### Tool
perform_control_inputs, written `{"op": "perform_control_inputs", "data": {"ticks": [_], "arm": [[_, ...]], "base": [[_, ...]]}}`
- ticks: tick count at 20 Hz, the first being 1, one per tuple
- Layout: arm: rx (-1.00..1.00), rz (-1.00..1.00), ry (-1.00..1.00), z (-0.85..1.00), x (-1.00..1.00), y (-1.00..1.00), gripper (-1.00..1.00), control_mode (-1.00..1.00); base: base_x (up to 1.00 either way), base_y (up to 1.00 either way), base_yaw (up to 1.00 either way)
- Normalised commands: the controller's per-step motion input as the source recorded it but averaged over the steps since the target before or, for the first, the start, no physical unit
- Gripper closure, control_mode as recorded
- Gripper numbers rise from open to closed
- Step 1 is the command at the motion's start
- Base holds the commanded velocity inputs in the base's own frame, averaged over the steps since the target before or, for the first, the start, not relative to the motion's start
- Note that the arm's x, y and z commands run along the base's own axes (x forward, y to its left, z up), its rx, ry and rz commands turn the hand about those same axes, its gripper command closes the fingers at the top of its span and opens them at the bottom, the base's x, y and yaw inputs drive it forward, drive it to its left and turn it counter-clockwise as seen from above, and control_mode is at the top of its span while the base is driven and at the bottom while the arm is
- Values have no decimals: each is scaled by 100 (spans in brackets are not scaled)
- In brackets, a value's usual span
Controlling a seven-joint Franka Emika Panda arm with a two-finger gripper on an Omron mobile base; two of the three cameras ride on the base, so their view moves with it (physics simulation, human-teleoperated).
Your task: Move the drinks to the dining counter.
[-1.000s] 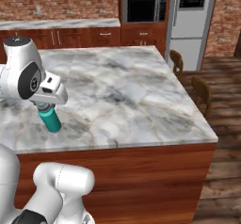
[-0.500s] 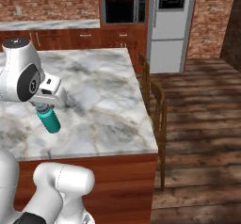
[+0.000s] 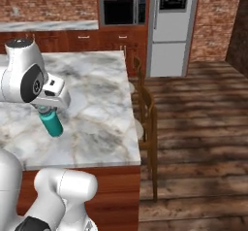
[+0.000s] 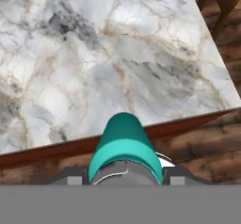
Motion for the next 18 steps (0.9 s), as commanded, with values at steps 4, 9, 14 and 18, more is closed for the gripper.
{"op": "perform_control_inputs", "data": {"ticks": [4, 9, 14, 18], "arm": [[0, 0, 0, 0, 0, 0, 100, 100], [0, 0, 0, 0, 0, 0, 100, 100], [0, 0, 0, 0, 0, 0, 100, 100], [0, 0, 0, 0, 0, 0, 100, 100]], "base": [[100, 36, 34], [100, 3, 47], [95, 0, 53], [84, 0, 25]]}}
